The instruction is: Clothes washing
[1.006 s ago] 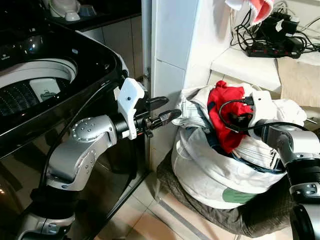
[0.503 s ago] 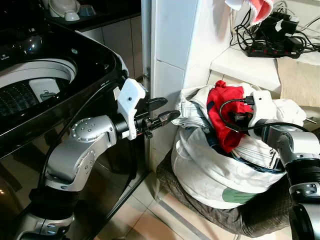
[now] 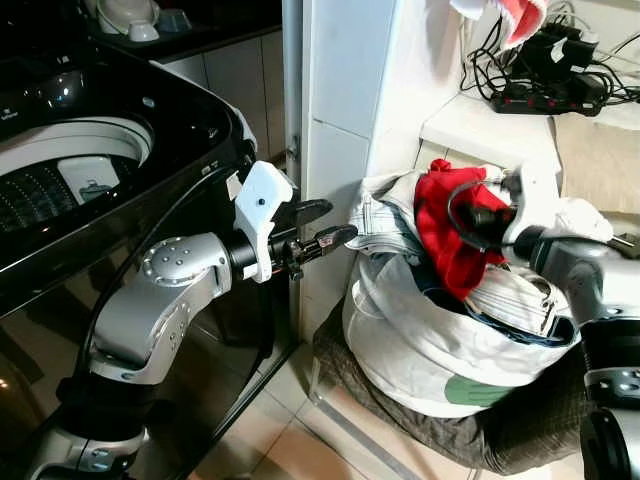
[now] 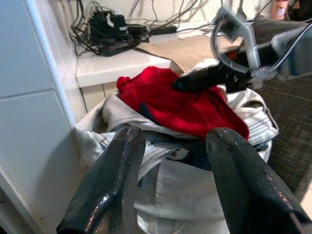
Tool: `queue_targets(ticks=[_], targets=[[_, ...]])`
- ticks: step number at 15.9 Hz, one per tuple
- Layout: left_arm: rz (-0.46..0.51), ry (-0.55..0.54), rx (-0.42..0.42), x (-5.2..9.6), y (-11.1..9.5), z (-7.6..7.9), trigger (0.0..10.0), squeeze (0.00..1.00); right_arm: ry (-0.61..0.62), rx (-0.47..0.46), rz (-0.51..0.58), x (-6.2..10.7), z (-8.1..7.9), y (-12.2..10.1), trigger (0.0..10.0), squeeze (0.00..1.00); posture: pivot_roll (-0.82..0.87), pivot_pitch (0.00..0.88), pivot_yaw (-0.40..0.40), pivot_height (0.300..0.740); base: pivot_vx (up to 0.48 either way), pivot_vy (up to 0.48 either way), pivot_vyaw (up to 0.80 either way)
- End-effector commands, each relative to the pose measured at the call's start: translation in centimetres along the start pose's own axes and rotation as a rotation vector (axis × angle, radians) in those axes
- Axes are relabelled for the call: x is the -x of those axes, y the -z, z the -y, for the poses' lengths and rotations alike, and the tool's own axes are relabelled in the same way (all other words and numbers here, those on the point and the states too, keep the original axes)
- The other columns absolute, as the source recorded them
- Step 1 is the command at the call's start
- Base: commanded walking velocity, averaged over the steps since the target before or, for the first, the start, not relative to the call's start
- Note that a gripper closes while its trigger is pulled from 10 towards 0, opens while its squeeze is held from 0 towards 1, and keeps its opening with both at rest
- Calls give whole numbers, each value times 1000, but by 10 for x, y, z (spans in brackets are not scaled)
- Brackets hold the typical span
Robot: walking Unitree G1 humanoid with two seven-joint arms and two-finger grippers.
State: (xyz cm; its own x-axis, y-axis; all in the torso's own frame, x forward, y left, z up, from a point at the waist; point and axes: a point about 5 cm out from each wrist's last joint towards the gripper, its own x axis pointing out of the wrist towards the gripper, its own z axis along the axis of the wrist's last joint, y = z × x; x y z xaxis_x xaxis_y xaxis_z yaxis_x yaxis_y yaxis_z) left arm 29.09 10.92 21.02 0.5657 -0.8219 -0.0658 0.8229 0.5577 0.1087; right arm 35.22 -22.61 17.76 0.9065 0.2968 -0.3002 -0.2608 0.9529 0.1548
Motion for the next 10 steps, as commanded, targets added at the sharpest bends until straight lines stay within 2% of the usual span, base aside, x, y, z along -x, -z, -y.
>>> queue_targets(ticks=[1, 4, 5, 6, 10], targets=[[24, -24, -32, -1, -7, -1, 10000, 0, -46, -3, 100, 11, -3, -25, 0, 0, -14, 0, -27, 740, 0, 0, 0], [176, -129, -51, -5, -31, -14, 10000, 0, -220, -50, 309, 34, -22, -79, 0, 0, -21, 0, -26, 740, 0, 0, 0], [312, -151, -27, -9, -53, -17, 10000, 333, -357, -85, 409, 46, -39, -103, 0, 0, -27, 0, -26, 740, 0, 0, 0], [395, -136, -8, -12, -67, -16, 10000, 1000, -450, -103, 463, 54, -51, -116, 0, 0, -30, 0, -28, 740, 0, 0, 0], [514, -57, 2, -26, -90, -5, 10000, 1000, -646, -128, 509, 67, -77, -126, 0, 0, -29, 0, -35, 740, 0, 0, 0]])
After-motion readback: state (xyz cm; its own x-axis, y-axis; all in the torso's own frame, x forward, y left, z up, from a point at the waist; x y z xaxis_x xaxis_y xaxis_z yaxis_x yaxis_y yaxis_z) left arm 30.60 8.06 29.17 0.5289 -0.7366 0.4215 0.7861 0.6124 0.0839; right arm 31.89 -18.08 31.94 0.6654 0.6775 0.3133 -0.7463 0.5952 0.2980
